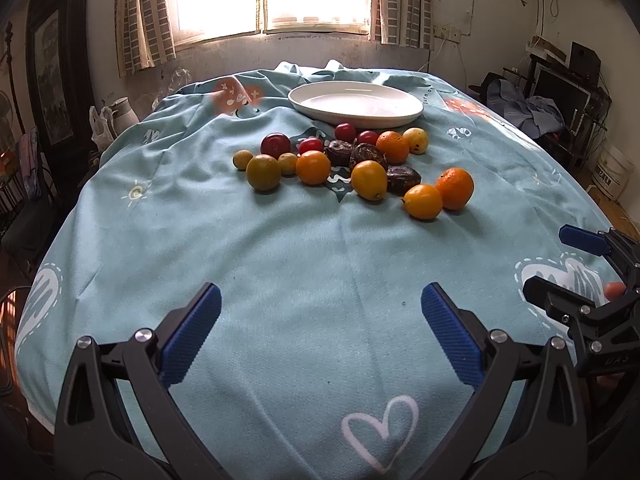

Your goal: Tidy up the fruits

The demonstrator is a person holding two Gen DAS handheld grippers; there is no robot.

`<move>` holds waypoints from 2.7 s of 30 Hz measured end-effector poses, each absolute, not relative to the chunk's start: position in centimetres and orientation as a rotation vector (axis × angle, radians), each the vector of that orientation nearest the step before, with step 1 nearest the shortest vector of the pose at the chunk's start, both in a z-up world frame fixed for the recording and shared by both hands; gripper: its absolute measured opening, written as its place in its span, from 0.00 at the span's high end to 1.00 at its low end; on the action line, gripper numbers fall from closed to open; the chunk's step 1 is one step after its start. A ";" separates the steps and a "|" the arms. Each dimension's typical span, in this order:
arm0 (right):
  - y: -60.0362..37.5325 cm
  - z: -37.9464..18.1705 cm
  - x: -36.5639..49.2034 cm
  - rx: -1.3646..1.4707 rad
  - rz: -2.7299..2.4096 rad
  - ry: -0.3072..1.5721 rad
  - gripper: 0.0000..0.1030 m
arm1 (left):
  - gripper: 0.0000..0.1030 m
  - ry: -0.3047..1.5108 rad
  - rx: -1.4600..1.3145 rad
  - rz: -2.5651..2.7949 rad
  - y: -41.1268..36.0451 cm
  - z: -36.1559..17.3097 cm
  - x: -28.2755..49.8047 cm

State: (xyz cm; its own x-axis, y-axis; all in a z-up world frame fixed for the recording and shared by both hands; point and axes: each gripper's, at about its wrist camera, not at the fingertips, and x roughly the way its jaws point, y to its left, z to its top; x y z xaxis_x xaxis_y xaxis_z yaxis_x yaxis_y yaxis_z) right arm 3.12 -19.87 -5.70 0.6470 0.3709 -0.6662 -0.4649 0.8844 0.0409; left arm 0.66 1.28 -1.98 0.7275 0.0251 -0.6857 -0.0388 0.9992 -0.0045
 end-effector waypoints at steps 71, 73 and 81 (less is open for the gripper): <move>-19.4 -3.1 28.1 0.027 0.555 0.768 0.55 | 0.58 0.831 -0.006 -0.268 -1.6 2.2 22.8; -18.5 -3.2 30.9 0.043 0.543 0.766 0.55 | 0.64 0.835 -0.005 -0.253 -0.6 2.6 26.8; -14.4 -5.3 36.6 -0.028 0.517 0.819 0.55 | 0.64 0.913 0.024 -0.178 1.0 0.5 37.8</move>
State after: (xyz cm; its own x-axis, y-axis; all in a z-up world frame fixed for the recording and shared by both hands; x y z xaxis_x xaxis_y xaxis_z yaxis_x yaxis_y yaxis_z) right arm 36.63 -14.39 -5.30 0.5662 0.4292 -0.7037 -0.4503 0.8762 0.1720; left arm 37.75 0.96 0.51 0.5980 -0.1434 -0.7886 0.1635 0.9850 -0.0551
